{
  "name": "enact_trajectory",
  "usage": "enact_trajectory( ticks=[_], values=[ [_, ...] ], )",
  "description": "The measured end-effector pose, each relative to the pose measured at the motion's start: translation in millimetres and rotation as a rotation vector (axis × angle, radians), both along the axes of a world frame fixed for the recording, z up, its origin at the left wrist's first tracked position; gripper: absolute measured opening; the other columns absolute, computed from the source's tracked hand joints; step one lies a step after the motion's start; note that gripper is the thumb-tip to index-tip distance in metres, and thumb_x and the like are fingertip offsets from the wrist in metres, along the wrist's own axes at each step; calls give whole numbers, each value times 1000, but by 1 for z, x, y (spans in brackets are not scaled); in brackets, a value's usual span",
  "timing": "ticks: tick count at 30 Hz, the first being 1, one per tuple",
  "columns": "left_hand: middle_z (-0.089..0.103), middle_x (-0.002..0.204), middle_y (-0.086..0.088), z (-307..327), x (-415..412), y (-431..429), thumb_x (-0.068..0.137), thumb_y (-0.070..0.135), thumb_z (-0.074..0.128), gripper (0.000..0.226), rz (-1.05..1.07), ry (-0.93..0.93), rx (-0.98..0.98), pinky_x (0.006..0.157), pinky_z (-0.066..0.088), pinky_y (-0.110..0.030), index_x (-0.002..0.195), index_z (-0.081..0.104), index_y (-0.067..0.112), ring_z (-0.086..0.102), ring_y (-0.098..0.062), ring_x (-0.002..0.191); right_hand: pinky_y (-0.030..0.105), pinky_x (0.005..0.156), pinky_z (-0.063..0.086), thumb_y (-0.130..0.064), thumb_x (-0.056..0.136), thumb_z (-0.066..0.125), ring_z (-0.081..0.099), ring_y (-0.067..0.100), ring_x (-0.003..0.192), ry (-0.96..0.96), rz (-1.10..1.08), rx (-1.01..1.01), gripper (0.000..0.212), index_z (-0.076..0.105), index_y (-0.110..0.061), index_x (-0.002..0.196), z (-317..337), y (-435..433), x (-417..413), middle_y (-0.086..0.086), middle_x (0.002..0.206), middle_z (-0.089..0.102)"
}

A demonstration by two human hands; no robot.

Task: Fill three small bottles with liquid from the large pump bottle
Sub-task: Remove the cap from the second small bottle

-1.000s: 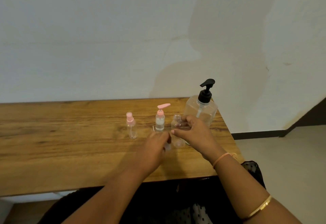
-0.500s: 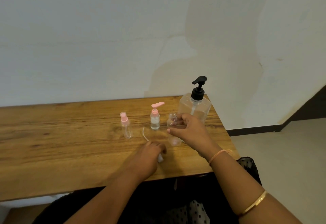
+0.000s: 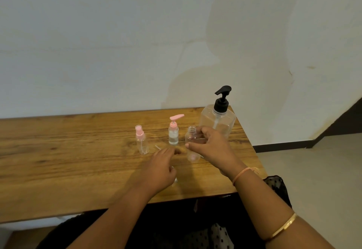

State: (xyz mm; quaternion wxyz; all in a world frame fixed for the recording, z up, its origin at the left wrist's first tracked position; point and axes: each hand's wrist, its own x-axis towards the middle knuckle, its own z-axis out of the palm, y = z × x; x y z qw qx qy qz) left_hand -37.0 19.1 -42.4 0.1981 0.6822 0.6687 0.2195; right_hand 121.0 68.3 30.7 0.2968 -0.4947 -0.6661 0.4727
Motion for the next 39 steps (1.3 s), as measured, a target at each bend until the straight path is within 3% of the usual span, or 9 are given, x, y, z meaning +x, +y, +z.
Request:
enact_trajectory(
  ticks=[4, 12, 15, 18, 23, 28, 32, 36, 39],
  values=[
    [52, 123, 12, 2, -3, 1, 79, 9, 53, 50, 53, -62, 0, 87, 44, -25, 123, 49, 31, 47, -8, 112, 12, 69, 47, -14, 79, 73, 58, -3, 80, 21, 8, -1, 25, 58, -25, 96, 0, -1, -2, -12, 90, 63],
    [48, 128, 14, 23, -5, 2, 75, 15, 64, 62, -11, -269, -33, 98, 42, -30, 129, 41, 32, 43, -6, 123, 34, 83, 54, -17, 74, 77, 64, 13, 92, 43, 29, 16, 31, 64, -17, 102, -5, 0, -8, 0, 98, 68],
    [51, 120, 22, 34, -2, -1, 77, 21, 74, 59, 8, -442, -18, 92, 42, -21, 123, 40, 39, 46, 6, 116, 38, 85, 54, -16, 73, 78, 64, 15, 95, 61, 33, 18, 37, 65, -15, 108, -7, 0, -10, 2, 102, 68],
    [61, 110, 15, 44, 3, 0, 77, 14, 74, 49, 109, -690, 29, 82, 51, -17, 116, 50, 30, 58, 1, 105, 41, 85, 54, -14, 73, 78, 65, 16, 97, 106, 28, 6, 36, 65, -16, 106, -9, 0, -11, 3, 102, 68],
    [63, 107, 5, 53, 12, 2, 79, 23, 69, 37, 185, -783, 76, 81, 53, -22, 112, 52, 27, 62, -6, 98, 18, 83, 52, -17, 75, 76, 62, 4, 99, 189, -12, 15, 52, 57, -12, 123, 3, -6, -7, -7, 105, 65],
    [57, 102, 13, 60, 20, 0, 82, 16, 69, 37, 224, -788, 150, 65, 51, -14, 115, 54, 24, 63, -5, 89, 10, 69, 49, -21, 78, 73, 62, -3, 80, 137, -211, 351, 24, 68, -15, 101, 18, -10, 7, -13, 85, 66],
    [57, 107, 7, 62, 22, -1, 81, 20, 71, 39, 281, -773, 195, 67, 54, -18, 115, 54, 25, 64, -8, 90, 12, 63, 47, -19, 81, 72, 58, 7, 72, 35, -357, 656, 11, 64, -18, 87, 20, -6, 20, -15, 77, 58],
    [58, 107, 8, 69, 27, 0, 81, 23, 71, 32, 313, -781, 242, 64, 51, -12, 107, 54, 30, 64, -9, 88, 26, 76, 41, -31, 75, 76, 42, 11, 88, -139, -523, 728, 38, 57, -13, 103, 13, 8, 30, -5, 97, 48],
    [56, 102, 13, 75, 32, 0, 82, 22, 70, 29, 291, -755, 248, 55, 43, -5, 95, 51, 40, 61, -1, 81, 16, 88, 21, -42, 69, 78, 34, 10, 109, -222, -483, 565, 71, 47, -13, 126, 5, 16, 31, 2, 124, 42]
  ],
)
